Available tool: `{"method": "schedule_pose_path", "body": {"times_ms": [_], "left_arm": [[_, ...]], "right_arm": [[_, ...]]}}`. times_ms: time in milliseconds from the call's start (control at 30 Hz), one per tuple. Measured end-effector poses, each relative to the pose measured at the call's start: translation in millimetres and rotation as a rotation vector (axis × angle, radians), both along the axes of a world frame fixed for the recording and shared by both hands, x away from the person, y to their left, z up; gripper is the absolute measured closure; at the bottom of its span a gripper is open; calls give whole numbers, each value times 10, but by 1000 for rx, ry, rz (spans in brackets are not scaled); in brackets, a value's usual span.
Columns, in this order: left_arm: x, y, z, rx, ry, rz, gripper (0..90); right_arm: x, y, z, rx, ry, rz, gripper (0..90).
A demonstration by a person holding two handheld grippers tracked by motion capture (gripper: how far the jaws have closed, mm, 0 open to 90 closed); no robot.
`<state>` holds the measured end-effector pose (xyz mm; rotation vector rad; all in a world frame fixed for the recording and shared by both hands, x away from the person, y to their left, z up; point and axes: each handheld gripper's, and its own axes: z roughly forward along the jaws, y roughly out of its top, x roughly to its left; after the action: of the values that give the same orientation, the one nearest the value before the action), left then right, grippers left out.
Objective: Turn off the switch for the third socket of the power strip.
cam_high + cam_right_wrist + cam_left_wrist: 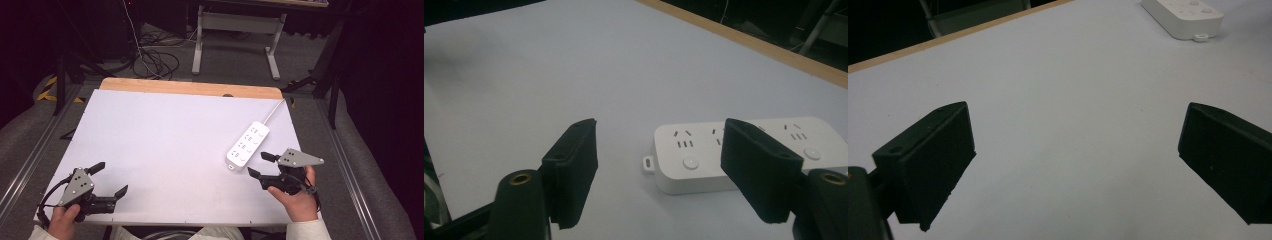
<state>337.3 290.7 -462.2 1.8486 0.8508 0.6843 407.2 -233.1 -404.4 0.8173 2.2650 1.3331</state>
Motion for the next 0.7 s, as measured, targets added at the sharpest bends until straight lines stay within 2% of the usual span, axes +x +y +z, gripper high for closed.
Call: {"method": "schedule_pose_path", "body": {"times_ms": [300,533,700], "left_arm": [[0,1,2,3,-3,-3,20],[1,0,1,2,0,-4,21],[-1,2,2,3,-2,-6,20]], "right_arm": [[-56,-110,-313,84,40,-11,300],[-73,-144,-492,66,40,-13,282],[-67,-141,-647,52,70,-23,281]]}}
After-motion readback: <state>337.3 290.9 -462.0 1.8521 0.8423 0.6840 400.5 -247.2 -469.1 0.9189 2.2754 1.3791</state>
